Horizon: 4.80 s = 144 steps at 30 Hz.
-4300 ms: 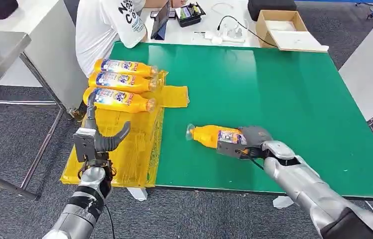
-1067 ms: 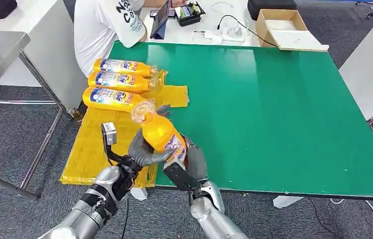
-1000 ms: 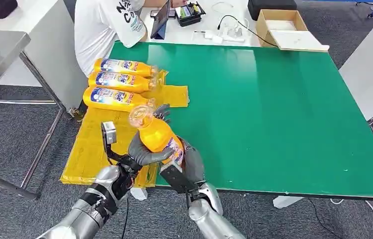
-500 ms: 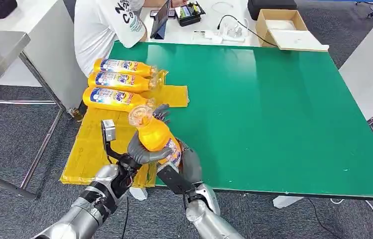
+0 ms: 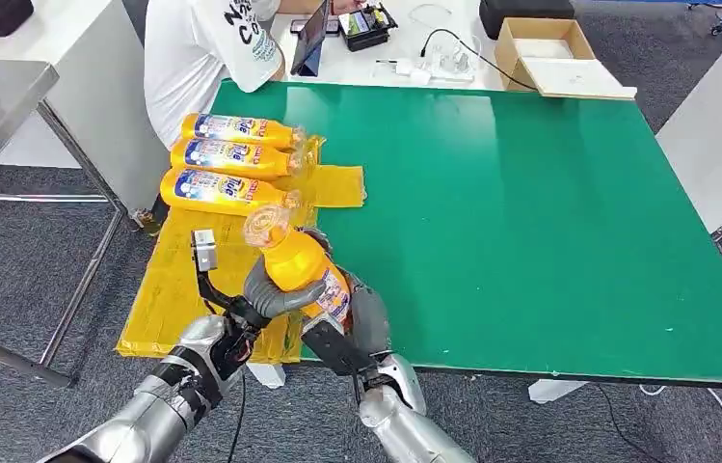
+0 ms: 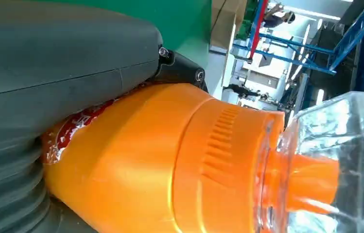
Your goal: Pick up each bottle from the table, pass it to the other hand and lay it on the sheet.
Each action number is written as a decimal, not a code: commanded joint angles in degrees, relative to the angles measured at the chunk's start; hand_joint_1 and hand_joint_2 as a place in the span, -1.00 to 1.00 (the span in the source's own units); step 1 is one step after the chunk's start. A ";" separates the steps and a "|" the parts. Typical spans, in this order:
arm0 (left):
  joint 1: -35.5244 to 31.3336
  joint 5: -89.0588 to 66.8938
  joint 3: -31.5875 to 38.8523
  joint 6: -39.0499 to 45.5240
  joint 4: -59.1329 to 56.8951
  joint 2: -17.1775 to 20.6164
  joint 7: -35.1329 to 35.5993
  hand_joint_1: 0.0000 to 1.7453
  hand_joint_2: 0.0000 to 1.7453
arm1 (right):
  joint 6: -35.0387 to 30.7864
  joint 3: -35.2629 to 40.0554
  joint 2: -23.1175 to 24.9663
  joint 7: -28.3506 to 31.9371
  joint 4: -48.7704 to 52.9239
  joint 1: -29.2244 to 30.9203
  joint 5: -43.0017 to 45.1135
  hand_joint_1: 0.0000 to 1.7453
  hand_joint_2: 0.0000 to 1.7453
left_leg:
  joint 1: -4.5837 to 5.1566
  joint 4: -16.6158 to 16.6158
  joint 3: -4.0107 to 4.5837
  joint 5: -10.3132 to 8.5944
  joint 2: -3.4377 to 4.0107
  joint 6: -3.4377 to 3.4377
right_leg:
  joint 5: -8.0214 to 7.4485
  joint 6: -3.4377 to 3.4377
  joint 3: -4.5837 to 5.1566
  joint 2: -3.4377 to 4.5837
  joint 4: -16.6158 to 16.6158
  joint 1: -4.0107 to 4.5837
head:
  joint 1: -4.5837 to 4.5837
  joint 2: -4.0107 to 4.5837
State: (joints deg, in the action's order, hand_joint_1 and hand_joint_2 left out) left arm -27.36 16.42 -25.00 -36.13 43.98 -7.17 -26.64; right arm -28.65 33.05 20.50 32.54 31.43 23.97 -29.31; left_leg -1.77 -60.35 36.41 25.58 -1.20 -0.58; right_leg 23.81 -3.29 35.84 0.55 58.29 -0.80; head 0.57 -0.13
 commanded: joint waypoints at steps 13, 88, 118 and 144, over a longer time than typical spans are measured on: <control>-3.12 3.19 -1.18 0.22 -5.64 0.47 0.43 1.00 1.00 | -3.72 -1.39 -1.58 -1.67 -3.84 3.56 -0.44 -0.90 1.00 | 0.05 0.06 -0.13 0.00 0.05 0.11 | 0.01 0.07 -0.13 -0.06 -0.04 -0.01 | 0.02 0.00; -15.64 -79.89 5.12 49.49 -17.89 10.11 4.19 1.00 1.00 | -10.19 -15.69 -7.18 7.46 54.92 -12.57 20.32 -1.00 -1.00 | 0.01 0.03 -0.11 0.00 0.07 0.08 | 0.01 0.07 -0.11 0.00 -0.01 0.02 | 0.00 0.00; -17.87 -78.82 3.05 36.52 -27.53 8.25 2.73 1.00 1.00 | -5.27 -8.63 -6.68 6.02 45.09 -6.70 19.39 -1.00 -1.00 | 0.05 0.23 -0.41 -0.04 0.21 0.15 | -0.05 0.14 -0.37 0.05 -0.16 0.01 | 0.02 0.00; -16.13 -70.61 5.61 23.22 -28.20 8.23 -1.67 -1.00 -1.00 | -3.50 -9.59 -6.07 6.16 41.35 -5.52 20.04 -1.00 -1.00 | 0.06 0.18 -0.39 -0.05 0.17 0.08 | -0.04 0.11 -0.39 0.07 -0.11 -0.01 | 0.04 0.00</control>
State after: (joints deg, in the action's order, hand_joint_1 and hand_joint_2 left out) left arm -43.14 -57.39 -20.72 -7.48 19.63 0.92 -26.93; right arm -32.41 23.56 14.97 38.71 78.31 15.53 -9.62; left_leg -1.78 -60.35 36.34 25.50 -1.33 -0.65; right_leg 23.80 -3.28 35.68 0.48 58.34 -0.80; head 0.61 -0.13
